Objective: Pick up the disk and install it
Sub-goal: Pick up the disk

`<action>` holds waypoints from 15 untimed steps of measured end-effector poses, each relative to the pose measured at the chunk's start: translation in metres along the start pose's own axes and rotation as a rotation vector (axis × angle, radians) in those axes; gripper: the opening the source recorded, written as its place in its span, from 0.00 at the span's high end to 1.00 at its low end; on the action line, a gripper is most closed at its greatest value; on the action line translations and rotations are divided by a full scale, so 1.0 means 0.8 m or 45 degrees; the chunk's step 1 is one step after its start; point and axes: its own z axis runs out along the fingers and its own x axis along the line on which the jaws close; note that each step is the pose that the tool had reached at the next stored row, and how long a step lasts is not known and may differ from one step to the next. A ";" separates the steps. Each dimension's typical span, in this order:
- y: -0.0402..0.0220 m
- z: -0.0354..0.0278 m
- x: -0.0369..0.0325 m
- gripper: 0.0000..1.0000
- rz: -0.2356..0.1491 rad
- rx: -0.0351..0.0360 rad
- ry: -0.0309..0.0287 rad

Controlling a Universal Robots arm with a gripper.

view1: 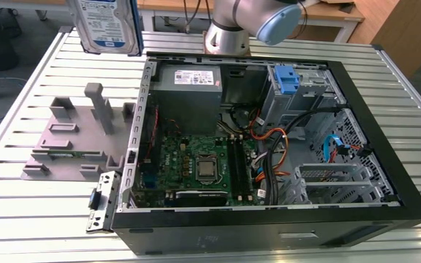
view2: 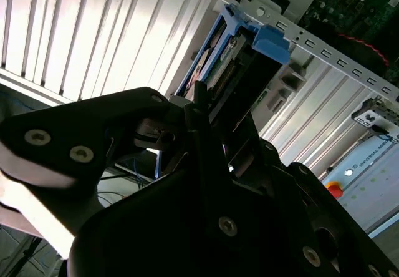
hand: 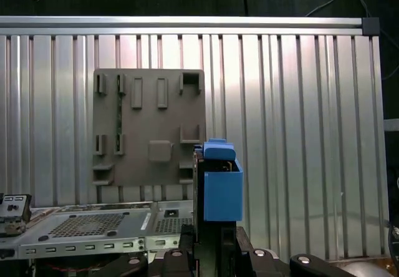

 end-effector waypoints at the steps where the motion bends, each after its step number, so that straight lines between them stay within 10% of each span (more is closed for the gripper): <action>1: -0.0056 0.0000 -0.0003 0.65 0.000 -0.0002 0.0000; 15: -0.0804 0.0000 -0.0038 0.65 0.000 -0.0013 0.0000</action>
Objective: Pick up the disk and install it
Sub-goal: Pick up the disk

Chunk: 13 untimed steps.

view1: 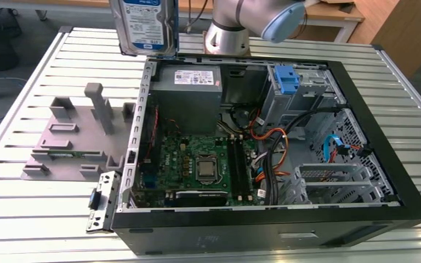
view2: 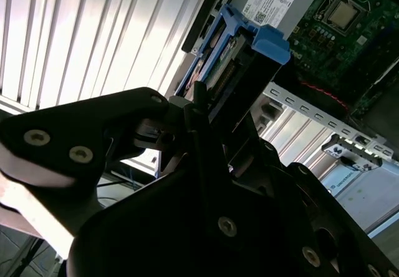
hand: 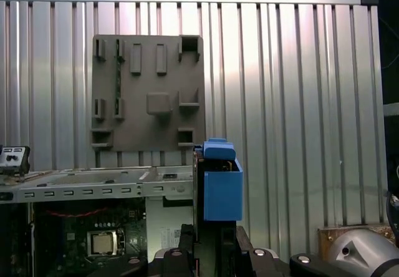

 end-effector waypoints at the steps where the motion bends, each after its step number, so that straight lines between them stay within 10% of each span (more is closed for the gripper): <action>1: -0.0048 0.0000 -0.0002 0.65 0.000 0.0000 0.0000; 9: -0.0441 0.0000 -0.0021 0.65 0.000 -0.0002 -0.0001; 13: -0.0481 -0.0001 -0.0023 0.65 0.000 -0.0003 0.0000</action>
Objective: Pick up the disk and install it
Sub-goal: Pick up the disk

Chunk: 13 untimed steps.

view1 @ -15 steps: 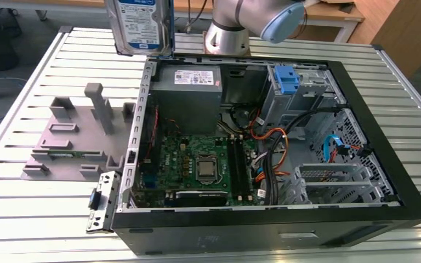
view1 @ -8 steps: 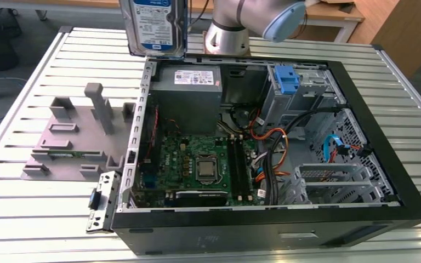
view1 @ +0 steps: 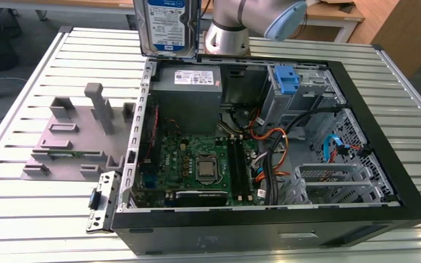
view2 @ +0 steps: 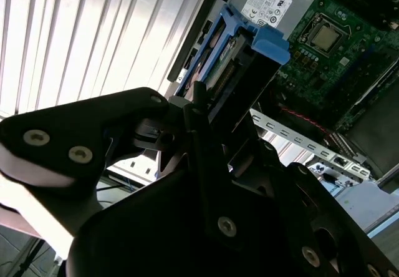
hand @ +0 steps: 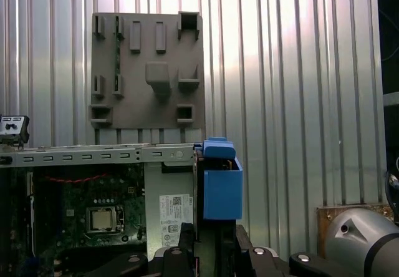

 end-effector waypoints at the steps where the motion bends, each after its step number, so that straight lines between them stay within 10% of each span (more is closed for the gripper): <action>1: 0.0000 0.0000 0.0000 0.65 0.000 0.0000 0.0000; 13: -0.0021 0.0000 -0.0002 0.65 0.000 0.0000 0.0001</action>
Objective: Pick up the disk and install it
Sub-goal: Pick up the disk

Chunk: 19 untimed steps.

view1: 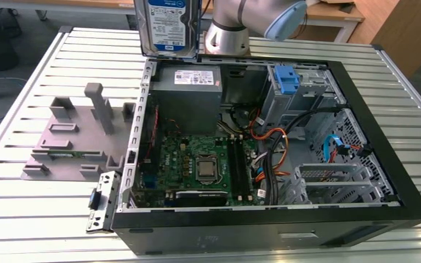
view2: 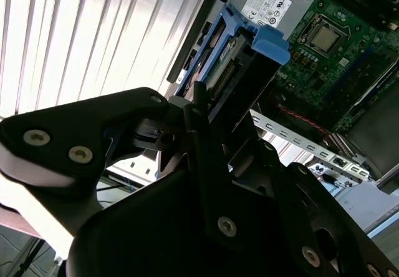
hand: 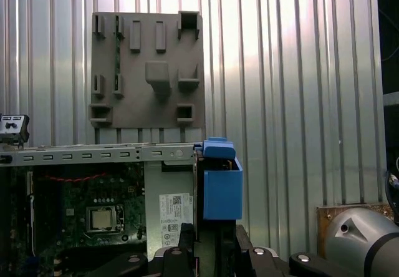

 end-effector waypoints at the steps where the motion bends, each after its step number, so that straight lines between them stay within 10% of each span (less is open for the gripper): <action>1: -0.0011 0.0000 0.0000 0.65 0.000 0.0001 -0.0001; 19: -0.0396 -0.0004 -0.0019 0.65 0.000 0.0000 -0.0001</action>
